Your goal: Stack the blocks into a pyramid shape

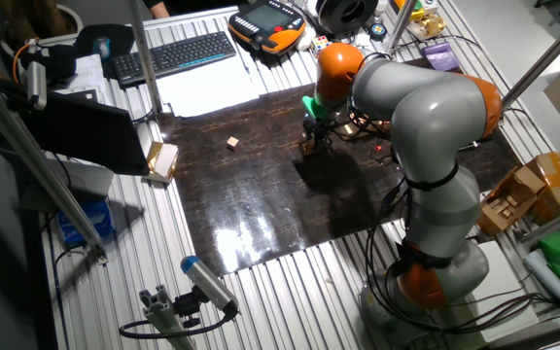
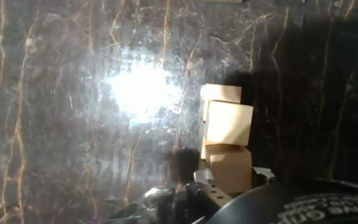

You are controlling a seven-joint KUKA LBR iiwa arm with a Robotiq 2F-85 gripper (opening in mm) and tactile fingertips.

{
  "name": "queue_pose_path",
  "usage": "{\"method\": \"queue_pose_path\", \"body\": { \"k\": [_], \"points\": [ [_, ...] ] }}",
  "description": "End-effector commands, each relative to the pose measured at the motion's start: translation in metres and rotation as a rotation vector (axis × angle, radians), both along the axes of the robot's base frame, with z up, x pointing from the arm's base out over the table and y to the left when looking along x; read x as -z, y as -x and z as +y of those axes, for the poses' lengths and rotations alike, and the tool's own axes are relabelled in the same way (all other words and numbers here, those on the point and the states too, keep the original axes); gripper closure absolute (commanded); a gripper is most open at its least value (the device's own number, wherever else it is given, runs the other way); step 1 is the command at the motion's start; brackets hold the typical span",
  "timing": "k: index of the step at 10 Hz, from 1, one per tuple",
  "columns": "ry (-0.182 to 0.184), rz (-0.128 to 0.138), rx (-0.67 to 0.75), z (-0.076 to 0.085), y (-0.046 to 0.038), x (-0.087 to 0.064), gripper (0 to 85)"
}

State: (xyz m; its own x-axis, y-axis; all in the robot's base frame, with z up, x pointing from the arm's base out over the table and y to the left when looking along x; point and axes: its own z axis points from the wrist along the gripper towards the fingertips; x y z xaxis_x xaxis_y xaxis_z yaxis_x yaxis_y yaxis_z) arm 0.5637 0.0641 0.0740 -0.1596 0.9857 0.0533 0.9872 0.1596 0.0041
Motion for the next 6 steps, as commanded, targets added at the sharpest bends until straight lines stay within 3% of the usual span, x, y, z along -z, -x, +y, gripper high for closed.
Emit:
{"method": "queue_pose_path", "body": {
  "k": [1,2,4,5,6],
  "points": [
    [0.000,0.000,0.000,-0.0006,-0.0001,0.0000,52.0],
    [0.001,0.003,0.001,-0.0012,-0.0003,-0.0001,46.7],
    [-0.002,0.001,-0.002,-0.0023,-0.0005,-0.0003,55.3],
    [0.001,0.002,0.006,-0.0025,-0.0007,0.0000,47.3],
    [0.003,-0.001,0.011,-0.0029,-0.0006,-0.0001,49.0]
  ]
}}
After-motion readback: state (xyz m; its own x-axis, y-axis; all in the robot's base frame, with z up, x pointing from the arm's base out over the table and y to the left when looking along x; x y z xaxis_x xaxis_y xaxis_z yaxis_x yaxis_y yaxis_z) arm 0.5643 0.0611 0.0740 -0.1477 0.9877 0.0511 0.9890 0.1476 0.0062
